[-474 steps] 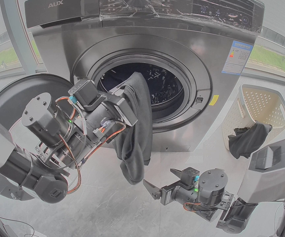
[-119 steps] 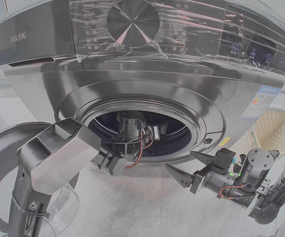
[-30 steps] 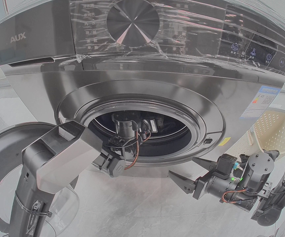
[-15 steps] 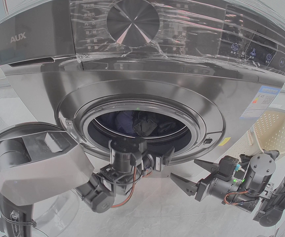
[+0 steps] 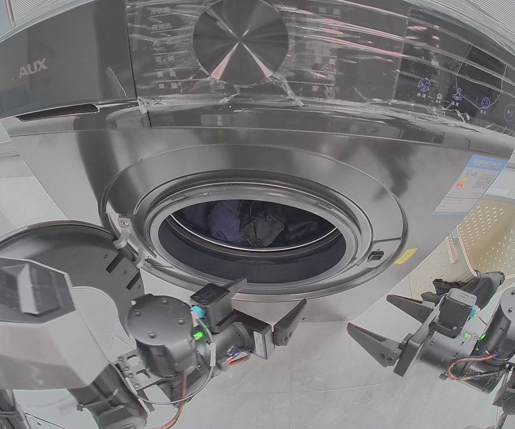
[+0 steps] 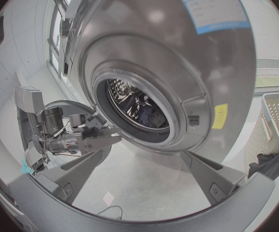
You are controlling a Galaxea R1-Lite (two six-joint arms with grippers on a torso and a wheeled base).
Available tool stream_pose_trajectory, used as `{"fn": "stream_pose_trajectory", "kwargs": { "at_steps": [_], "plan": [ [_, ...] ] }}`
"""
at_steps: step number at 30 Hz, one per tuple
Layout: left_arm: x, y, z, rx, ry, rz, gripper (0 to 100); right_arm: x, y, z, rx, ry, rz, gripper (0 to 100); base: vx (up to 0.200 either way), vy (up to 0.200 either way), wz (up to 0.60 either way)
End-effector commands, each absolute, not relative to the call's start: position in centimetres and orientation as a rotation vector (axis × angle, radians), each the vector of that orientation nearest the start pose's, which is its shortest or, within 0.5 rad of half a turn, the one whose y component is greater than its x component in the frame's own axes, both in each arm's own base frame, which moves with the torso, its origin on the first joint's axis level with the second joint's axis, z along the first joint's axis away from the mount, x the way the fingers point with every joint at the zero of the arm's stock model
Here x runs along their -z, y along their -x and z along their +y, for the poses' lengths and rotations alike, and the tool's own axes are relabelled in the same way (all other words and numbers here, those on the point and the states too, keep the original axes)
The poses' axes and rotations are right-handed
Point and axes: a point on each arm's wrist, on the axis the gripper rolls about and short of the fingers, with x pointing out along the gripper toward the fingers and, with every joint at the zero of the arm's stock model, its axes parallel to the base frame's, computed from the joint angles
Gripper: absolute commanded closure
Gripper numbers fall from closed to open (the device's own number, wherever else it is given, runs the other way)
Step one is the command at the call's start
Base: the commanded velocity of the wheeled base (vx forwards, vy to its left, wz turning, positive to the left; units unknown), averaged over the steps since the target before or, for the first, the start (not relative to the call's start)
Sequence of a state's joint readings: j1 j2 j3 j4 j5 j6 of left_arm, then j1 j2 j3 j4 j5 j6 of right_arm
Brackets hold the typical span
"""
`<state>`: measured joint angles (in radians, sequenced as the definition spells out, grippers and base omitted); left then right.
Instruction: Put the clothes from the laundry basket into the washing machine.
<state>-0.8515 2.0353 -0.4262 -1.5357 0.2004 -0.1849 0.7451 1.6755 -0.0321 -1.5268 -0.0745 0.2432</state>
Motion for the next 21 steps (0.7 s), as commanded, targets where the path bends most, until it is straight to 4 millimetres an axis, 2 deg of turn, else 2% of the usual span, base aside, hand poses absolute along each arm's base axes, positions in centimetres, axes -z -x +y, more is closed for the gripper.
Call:
{"fn": "stream_pose_trajectory", "kwargs": {
  "at_steps": [1,4,5,8,9,10,12,16,21],
  "plan": [
    [-12.9,-15.8,-18.1,0.662,0.247,0.043,0,-13.0,-12.7,10.9,-0.592,-0.225,0.075,0,0.000,0.000,0.00],
    [-13.3,-14.6,-16.3,0.650,0.244,0.037,0,-13.4,-12.4,10.4,-0.550,-0.218,0.063,0,0.000,0.000,0.00],
    [-13.3,-14.6,-16.3,0.650,0.244,0.037,0,-13.4,-12.4,10.4,-0.550,-0.218,0.063,0,0.000,0.000,0.00],
    [-13.3,-13.3,-13.6,0.604,0.229,0.038,0,-14.5,-11.9,8.2,-0.467,-0.186,-0.005,0,0.000,0.000,0.00],
    [-13.2,-13.3,-13.4,0.599,0.227,0.038,0,-14.5,-11.8,8.0,-0.464,-0.180,-0.005,0,0.000,0.000,0.00],
    [-13.2,-12.8,-12.0,0.570,0.216,0.032,0,-14.5,-11.3,7.4,-0.446,-0.154,0.005,0,0.000,0.000,0.00],
    [-13.4,-12.8,-10.9,0.524,0.192,0.018,0,-14.4,-10.6,6.7,-0.433,-0.140,0.031,0,0.000,0.000,0.00],
    [-14.1,-12.6,-9.6,0.480,0.179,-0.017,0,-14.2,-9.7,5.6,-0.390,-0.134,0.069,0,-0.200,0.000,0.00],
    [-15.4,-10.9,-7.6,0.452,0.168,-0.075,0,-14.4,-7.7,3.6,-0.318,-0.129,0.032,0,-0.200,0.000,0.00]
  ]
}}
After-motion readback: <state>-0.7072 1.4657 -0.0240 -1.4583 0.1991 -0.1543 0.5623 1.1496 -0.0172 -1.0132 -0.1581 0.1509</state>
